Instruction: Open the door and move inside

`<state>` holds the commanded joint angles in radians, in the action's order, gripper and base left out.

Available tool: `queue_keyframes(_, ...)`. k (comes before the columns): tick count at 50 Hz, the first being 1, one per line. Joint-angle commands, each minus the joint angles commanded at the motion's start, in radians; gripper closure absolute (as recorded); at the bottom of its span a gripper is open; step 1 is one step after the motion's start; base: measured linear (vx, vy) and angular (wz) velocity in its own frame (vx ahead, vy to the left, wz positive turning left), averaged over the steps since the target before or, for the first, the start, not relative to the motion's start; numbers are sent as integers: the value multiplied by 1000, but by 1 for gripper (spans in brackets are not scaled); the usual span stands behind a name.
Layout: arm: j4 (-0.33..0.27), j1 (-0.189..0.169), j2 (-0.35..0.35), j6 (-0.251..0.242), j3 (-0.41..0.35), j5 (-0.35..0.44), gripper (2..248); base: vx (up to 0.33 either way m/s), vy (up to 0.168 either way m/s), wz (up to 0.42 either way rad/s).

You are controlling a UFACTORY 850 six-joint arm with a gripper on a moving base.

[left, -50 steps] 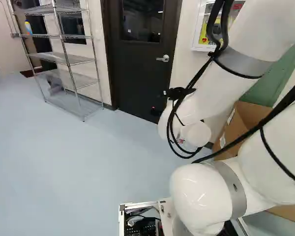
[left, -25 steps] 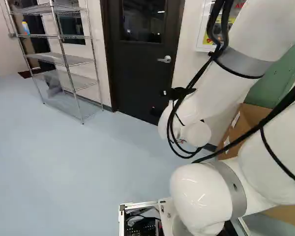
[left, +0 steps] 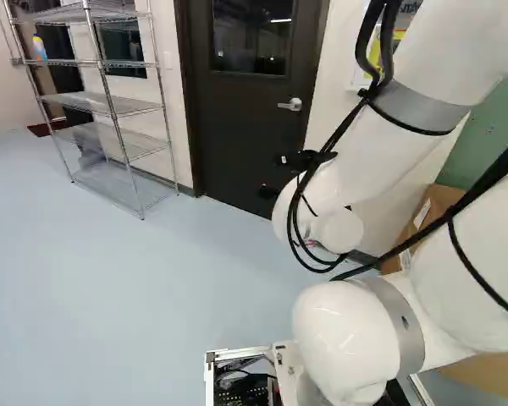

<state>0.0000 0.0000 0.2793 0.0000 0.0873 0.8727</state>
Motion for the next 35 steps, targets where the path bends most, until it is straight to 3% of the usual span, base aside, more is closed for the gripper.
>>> queue_keyframes(35, 0, 0, 0, 0, 0, 0, 3, 150, 81, -20)
